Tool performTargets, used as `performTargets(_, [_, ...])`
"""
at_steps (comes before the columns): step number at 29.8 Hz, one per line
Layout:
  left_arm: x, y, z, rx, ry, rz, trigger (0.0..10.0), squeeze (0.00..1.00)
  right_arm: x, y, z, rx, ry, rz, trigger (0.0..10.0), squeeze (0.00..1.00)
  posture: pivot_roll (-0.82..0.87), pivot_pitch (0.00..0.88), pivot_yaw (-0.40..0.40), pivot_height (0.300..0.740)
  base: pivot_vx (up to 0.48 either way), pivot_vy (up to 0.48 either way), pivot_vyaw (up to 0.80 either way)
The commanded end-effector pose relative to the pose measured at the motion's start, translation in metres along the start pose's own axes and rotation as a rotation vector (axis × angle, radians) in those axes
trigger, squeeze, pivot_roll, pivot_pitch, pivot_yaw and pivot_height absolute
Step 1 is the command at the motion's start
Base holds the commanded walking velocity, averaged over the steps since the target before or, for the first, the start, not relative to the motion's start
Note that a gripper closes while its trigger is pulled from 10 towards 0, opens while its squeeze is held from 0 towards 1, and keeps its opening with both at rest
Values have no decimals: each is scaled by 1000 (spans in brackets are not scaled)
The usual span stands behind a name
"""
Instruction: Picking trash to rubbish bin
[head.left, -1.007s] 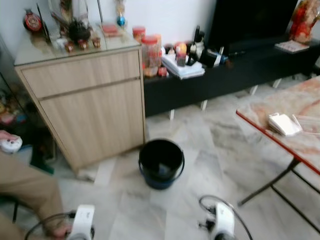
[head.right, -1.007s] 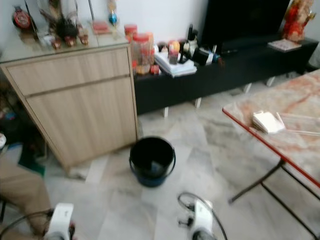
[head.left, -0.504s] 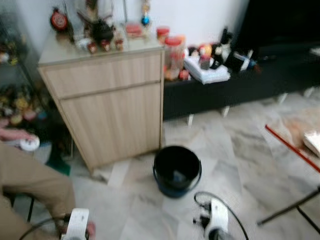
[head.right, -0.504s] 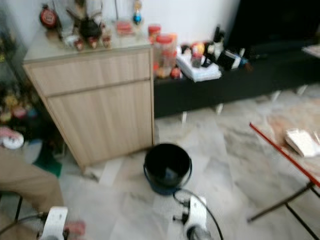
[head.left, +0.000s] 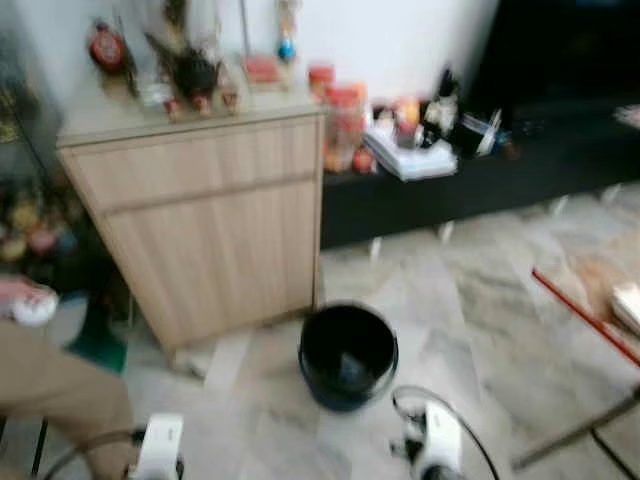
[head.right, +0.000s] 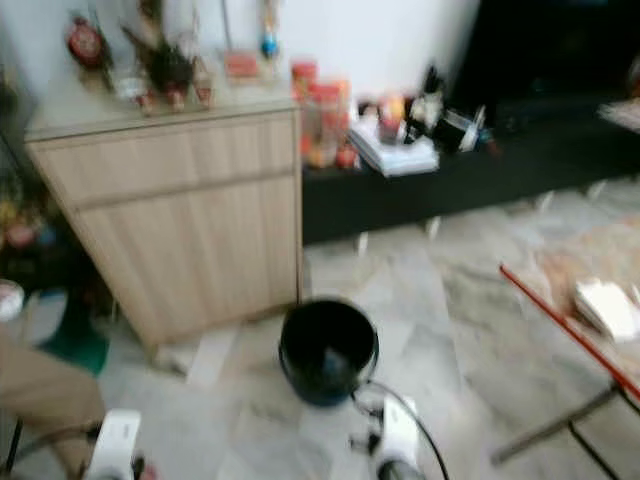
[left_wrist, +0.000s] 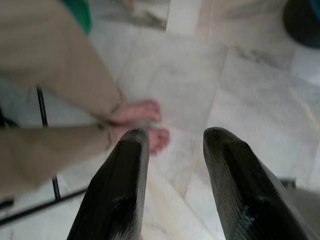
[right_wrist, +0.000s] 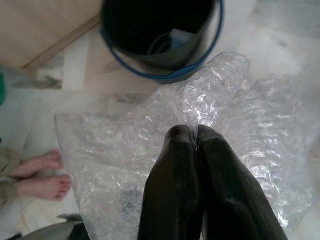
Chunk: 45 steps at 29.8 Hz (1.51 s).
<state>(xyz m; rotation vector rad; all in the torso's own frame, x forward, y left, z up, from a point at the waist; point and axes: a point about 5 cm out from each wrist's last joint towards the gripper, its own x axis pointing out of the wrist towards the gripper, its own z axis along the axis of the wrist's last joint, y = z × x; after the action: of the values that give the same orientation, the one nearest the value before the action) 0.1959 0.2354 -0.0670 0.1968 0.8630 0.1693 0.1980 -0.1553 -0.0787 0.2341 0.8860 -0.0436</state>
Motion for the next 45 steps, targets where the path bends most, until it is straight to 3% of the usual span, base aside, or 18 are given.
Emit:
performTargets(1, [0,-7,0,-9,3,-12,10000,0,-2,-11,0,5,-3,-33,10000,0,35,0,7,740,322,0,0])
performTargets(9, [0,-8,0,-11,2,-13,10000,0,-1,-9,2,15,-9,-23,10000,0,35,0,4,740,320,0,-62])
performTargets(31, [0,-8,0,-2,1,-18,10000,0,-1,-5,1,-72,1,-7,10000,0,35,0,10,740,315,0,78])
performTargets(36, [0,-7,1,3,-1,-20,10000,0,-1,-6,1,-25,-1,-21,10000,0,35,0,13,740,314,0,368])
performTargets(45, [0,-7,2,6,-4,-20,10000,0,0,-5,2,-24,-7,-13,10000,0,34,0,15,740,312,0,0])
